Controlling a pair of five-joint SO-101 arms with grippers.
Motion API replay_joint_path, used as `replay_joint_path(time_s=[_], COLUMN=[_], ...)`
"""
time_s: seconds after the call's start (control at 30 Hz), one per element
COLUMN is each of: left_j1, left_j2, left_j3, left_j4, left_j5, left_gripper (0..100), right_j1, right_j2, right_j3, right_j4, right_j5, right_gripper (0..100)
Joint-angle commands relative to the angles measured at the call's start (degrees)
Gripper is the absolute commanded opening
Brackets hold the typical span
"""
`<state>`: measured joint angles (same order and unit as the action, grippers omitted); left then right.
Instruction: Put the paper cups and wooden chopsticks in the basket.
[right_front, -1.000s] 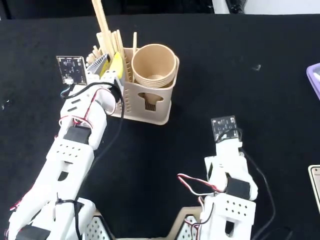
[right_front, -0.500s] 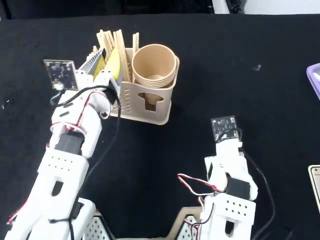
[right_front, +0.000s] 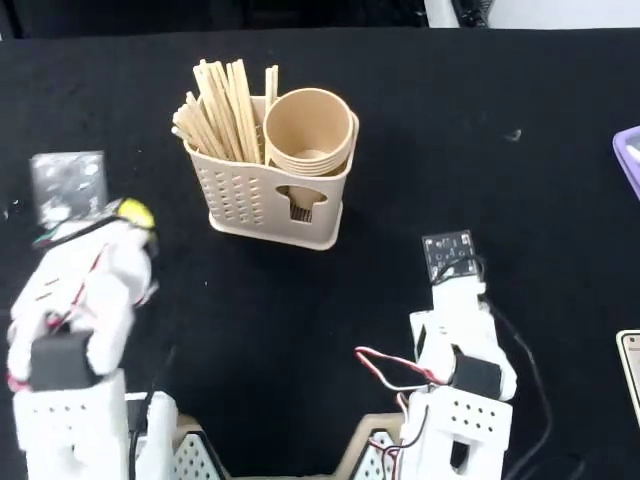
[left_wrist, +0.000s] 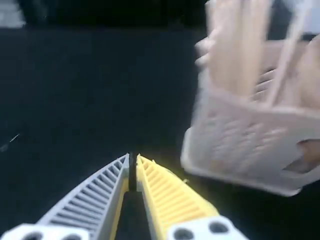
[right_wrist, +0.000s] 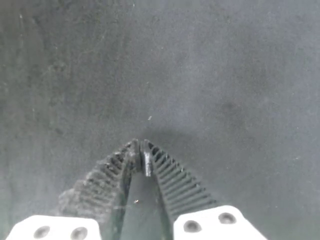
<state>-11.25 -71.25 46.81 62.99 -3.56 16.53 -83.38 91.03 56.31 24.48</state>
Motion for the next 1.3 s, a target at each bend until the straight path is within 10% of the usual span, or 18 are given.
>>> replay_joint_path(time_s=[0.0, 0.37, 1.27], left_j1=[-8.75, -12.18, 2.51], left_j2=[-6.07, -23.56, -33.23], left_j3=[3.82, 34.33, 50.33], left_j4=[5.54, 0.88, 10.11], left_j5=[-9.67, -7.74, -7.3], left_gripper=[3, 3, 3], right_j1=[0.97, -18.02, -18.2], right_j2=[0.04, 0.04, 0.04], right_j3=[-8.22, -19.21, 2.68], right_j4=[0.26, 12.4, 3.43], right_j5=[-4.48, -21.54, -25.49], right_gripper=[1.1, 1.1, 1.2])
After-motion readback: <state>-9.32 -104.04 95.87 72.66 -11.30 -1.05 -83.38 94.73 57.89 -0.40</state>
